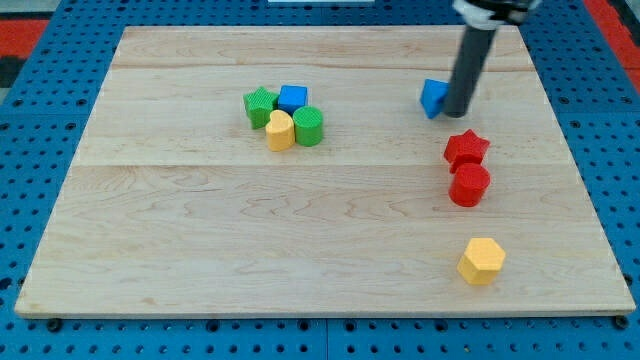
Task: Place the blue triangle at the bottom right of the green circle
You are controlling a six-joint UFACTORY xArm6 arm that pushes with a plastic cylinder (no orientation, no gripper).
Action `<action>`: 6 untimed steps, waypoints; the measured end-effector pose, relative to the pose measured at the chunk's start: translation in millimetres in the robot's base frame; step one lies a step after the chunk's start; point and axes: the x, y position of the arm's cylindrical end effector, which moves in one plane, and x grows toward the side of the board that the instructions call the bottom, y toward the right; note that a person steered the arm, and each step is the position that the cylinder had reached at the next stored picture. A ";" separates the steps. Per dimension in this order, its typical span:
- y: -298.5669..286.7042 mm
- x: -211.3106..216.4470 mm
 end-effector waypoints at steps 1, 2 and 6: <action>25.6 -26.6; 26.8 -49.1; -77.3 60.1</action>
